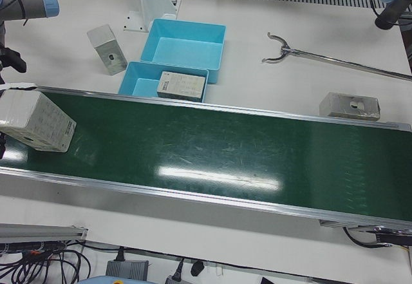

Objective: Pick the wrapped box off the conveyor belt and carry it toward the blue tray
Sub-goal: 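Move the right hand along the belt toward the white wrapped box, then close the right hand fingers around the white wrapped box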

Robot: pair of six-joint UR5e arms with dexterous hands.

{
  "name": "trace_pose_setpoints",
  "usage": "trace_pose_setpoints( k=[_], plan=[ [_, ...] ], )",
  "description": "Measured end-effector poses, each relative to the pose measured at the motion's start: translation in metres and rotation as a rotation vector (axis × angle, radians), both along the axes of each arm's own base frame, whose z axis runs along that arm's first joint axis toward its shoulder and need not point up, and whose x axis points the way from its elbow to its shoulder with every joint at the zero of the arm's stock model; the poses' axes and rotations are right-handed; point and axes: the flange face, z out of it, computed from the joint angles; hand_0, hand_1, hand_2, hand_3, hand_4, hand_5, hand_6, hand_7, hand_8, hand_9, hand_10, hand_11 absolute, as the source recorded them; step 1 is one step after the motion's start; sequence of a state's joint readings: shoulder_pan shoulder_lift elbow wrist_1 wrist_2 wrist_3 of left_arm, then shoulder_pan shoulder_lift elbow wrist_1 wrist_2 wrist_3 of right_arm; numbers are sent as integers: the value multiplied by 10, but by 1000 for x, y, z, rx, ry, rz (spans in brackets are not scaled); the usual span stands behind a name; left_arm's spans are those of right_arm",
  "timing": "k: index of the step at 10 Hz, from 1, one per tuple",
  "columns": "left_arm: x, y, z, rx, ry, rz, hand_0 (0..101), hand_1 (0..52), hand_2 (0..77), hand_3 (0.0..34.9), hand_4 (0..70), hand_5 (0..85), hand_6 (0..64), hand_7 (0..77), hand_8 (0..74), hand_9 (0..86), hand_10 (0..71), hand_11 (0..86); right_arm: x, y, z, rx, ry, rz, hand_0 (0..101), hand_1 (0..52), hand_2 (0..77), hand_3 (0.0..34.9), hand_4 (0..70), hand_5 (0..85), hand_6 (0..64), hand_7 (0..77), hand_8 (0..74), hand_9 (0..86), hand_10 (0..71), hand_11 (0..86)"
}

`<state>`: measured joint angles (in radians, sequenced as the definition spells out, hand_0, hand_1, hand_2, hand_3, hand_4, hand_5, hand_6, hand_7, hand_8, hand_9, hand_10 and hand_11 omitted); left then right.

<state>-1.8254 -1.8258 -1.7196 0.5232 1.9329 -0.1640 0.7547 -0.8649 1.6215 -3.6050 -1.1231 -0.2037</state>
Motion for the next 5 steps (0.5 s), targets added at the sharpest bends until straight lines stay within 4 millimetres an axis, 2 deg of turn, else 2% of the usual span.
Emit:
trace_pose_setpoints(
  k=[2, 4, 5],
  plan=[
    [0, 0, 0, 0, 0, 0, 0, 0, 5, 0, 0, 11, 0, 0, 0, 0, 0, 0, -1, 1, -1, 1, -2, 0, 484, 153, 120, 2, 147, 27, 33, 22, 0, 16, 11, 44],
    [0, 0, 0, 0, 0, 0, 0, 0, 5, 0, 0, 11, 0, 5, 0, 0, 0, 0, -3, 1, -3, 5, -8, 3, 481, 142, 131, 0, 147, 82, 49, 65, 0, 16, 27, 44],
    [0, 0, 0, 0, 0, 0, 0, 0, 5, 0, 0, 11, 0, 0, 0, 0, 5, 0, -5, 0, -3, 12, -16, 7, 481, 142, 131, 0, 147, 82, 49, 65, 0, 16, 27, 44]
  ],
)
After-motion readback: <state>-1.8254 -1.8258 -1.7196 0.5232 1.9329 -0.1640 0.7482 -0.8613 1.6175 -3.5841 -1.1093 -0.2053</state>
